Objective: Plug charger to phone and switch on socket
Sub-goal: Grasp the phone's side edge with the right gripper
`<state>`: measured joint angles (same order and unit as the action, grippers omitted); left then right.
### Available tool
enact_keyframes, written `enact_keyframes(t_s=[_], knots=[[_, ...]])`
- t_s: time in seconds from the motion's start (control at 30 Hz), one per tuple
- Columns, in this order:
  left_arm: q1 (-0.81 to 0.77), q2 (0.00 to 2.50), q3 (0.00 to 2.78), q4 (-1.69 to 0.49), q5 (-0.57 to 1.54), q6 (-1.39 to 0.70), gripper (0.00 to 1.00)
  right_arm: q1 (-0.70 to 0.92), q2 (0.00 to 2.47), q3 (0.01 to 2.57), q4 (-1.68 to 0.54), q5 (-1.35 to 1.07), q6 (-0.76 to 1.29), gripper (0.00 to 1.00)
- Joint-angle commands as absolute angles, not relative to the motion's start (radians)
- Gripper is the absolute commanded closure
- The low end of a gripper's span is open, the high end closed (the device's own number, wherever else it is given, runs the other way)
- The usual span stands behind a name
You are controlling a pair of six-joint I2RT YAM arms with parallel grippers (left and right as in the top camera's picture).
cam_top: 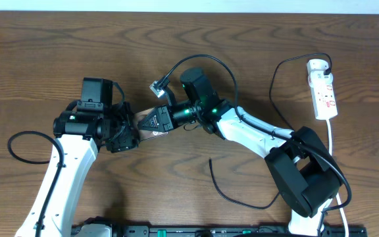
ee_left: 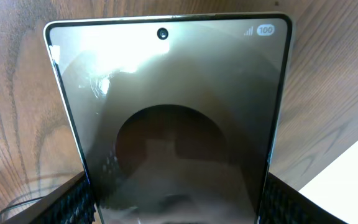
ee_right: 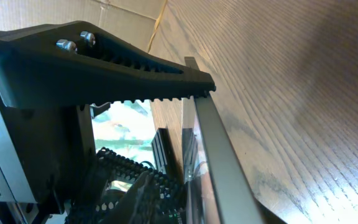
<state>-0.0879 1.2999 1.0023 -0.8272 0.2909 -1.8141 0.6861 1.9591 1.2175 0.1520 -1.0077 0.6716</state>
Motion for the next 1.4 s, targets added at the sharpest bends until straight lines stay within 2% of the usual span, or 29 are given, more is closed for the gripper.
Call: enact_keyframes(t_s=[0.0, 0.3, 0.5, 0.83, 0.93, 1.0, 1.13, 1.23, 1.37], knots=[[-0.091, 1.295, 1.036, -0.826, 0.306, -1.827, 0.93, 0.685, 1.970, 1.232, 0.153, -1.011, 0.664, 0.77], [-0.091, 1.295, 1.036, -0.826, 0.306, -1.827, 0.93, 0.688, 1.970, 1.232, 0.153, -1.011, 0.664, 0.81], [-0.091, 1.295, 1.036, -0.826, 0.306, -1.826, 0.93, 0.688, 1.970, 1.232, 0.153, -1.011, 0.664, 0.89], [-0.091, 1.295, 1.036, -0.826, 0.306, -1.810, 0.93, 0.688, 1.970, 1.232, 0.154, -1.011, 0.664, 0.93], [-0.091, 1.295, 1.036, -0.826, 0.306, -1.807, 0.92, 0.688, 1.970, 1.232, 0.154, -1.011, 0.664, 0.98], [-0.091, 1.295, 1.036, -0.826, 0.306, -1.808, 0.83, 0.688, 1.970, 1.232, 0.154, -1.011, 0.664, 0.99], [-0.091, 1.295, 1.036, -0.826, 0.306, -1.807, 0.50, 0.688, 1.970, 1.232, 0.153, -1.012, 0.664, 0.99], [-0.091, 1.295, 1.036, -0.826, 0.306, -1.807, 0.34, 0.688, 1.970, 1.232, 0.153, -1.012, 0.664, 0.99], [-0.091, 1.295, 1.036, -0.826, 0.306, -1.807, 0.18, 0.688, 1.970, 1.232, 0.153, -1.012, 0.664, 0.99]])
